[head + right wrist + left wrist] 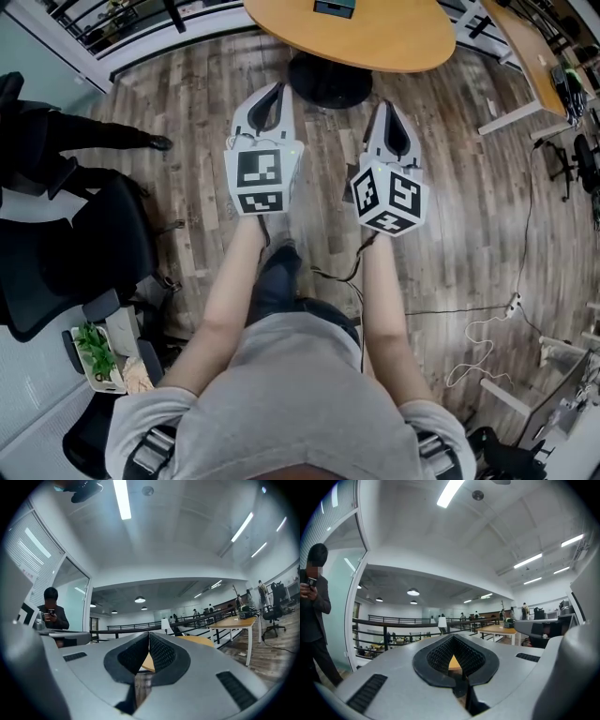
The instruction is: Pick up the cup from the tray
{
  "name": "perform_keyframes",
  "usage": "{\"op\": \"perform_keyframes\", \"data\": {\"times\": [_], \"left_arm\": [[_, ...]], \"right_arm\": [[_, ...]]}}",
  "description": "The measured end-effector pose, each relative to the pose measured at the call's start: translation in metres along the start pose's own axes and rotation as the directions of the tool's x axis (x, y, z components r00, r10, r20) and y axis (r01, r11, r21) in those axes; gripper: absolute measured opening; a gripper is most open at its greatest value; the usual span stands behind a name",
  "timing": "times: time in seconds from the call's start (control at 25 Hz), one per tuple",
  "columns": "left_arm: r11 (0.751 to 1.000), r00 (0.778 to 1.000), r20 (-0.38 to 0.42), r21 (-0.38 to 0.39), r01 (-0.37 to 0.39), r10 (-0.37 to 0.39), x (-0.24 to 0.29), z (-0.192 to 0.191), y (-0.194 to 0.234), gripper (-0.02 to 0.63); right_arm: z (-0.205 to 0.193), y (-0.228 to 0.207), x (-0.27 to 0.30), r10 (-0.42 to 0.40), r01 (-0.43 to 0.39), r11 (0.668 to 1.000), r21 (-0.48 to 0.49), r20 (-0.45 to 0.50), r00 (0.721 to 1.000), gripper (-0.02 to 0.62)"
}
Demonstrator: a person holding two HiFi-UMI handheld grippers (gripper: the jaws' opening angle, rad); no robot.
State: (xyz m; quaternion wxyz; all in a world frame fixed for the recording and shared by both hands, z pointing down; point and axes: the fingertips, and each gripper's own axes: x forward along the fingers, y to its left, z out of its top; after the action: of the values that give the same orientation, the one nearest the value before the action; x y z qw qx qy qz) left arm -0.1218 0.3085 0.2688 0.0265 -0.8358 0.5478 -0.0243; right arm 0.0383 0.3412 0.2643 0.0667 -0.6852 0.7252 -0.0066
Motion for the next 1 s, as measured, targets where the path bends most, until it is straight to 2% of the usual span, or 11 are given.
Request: {"op": "perform_keyframes", "data": {"times": [0.28, 1.0], "left_arm": [[1.000, 1.000, 0.005, -0.004, 0.021, -0.021, 0.052, 0.000, 0.030, 0.006], [1.000, 1.000, -0.011, -0.013, 0.010, -0.010, 0.145, -0.013, 0.038, 0.006]], "right_arm": [[0.001, 0.017, 0.060, 0.008, -0.008, 0.999, -0.044, 0.011, 1.000, 0.008], [-0.018, -0.021, 0.146, 0.015, -0.015, 1.000, -0.018, -0.019, 1.000, 0.008]]}}
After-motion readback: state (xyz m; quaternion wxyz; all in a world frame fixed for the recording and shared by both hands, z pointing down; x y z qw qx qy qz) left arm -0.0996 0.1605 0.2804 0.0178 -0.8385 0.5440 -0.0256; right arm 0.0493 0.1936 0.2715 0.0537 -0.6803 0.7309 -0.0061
